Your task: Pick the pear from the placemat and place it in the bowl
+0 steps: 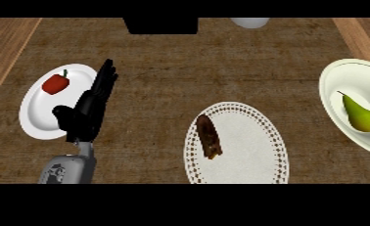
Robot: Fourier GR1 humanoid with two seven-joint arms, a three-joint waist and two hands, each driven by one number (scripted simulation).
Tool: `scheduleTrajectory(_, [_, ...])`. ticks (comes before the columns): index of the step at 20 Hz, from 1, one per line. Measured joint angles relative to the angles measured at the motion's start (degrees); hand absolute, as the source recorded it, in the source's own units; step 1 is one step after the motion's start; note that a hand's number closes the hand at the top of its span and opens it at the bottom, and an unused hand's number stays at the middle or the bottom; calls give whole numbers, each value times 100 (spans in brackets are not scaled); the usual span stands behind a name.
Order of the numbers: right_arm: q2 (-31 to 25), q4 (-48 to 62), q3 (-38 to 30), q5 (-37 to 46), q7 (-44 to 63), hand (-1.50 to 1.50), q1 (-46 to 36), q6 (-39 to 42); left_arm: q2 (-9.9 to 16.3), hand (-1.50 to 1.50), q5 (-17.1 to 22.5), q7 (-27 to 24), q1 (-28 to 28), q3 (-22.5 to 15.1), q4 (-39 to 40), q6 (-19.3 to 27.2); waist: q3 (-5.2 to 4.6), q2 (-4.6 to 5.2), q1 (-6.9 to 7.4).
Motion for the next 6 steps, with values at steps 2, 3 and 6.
scheduleTrajectory(2, [-161, 287, -2, 5, -223, -150, 63, 165, -6, 0, 17, -106, 77, -4, 26, -40, 1, 5, 16])
scheduleTrajectory(3, [-184, 269, -3, -40, -222, -150, 144, 228, -8, 0, 8, -59, 82, -11, -5, -33, 1, 3, 10])
scheduleTrajectory(6, [-183, 326, 70, -19, -406, -150, 324, 171, -40, 0, -4, 28, 0, -4, -3, 8, 1, 2, 7])
